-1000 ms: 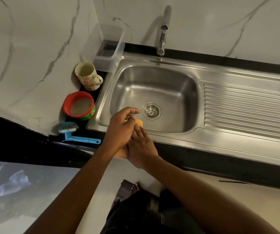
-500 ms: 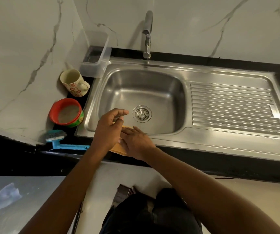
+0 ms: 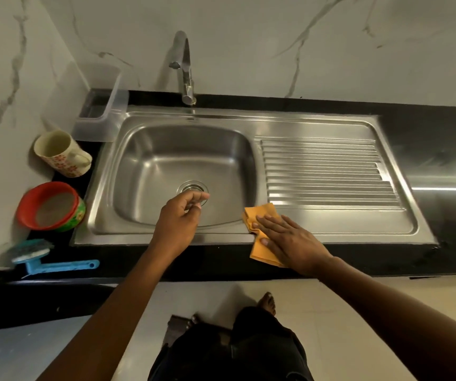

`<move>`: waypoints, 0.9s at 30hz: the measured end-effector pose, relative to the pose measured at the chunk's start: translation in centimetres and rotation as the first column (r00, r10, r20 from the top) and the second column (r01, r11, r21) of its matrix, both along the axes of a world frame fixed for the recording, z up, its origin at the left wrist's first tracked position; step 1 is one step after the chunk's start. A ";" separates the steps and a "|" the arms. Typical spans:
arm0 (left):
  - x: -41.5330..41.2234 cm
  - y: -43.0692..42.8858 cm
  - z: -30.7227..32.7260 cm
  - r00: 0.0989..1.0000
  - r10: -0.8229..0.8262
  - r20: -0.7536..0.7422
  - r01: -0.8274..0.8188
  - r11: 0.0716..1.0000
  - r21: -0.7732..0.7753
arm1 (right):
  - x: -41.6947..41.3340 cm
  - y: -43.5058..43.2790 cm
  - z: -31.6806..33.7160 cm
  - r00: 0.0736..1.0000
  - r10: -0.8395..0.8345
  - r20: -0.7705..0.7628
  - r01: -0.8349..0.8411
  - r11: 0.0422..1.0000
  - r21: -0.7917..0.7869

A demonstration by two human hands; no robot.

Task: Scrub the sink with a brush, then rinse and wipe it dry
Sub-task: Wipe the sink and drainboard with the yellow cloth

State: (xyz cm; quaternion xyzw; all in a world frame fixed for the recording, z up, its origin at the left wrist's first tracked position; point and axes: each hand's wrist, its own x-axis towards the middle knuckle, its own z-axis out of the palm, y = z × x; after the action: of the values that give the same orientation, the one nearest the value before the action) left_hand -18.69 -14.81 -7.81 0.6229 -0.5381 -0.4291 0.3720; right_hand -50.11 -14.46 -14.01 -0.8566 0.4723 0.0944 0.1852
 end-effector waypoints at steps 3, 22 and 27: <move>-1.5 -0.3 0.0 1.000 -0.007 0.008 0.007 1.000 0.010 | -3.5 0.1 0.1 0.998 -0.023 -0.050 0.023 1.000 -0.002; -11.5 -3.6 0.7 0.995 -0.099 0.022 0.098 0.995 0.035 | -13.5 -3.5 6.6 0.433 -0.720 0.541 0.566 0.685 0.459; -14.1 -5.5 0.7 0.995 -0.092 0.029 0.091 0.996 0.016 | -14.3 -7.7 7.8 -0.329 -0.865 0.380 0.012 0.398 0.917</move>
State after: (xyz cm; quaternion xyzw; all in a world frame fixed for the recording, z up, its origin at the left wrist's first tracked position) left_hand -32.78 -20.29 -7.10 0.6068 -0.5683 -0.4402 0.3391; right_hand -64.39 -22.12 -6.18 -0.2106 0.4601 -0.4714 0.7223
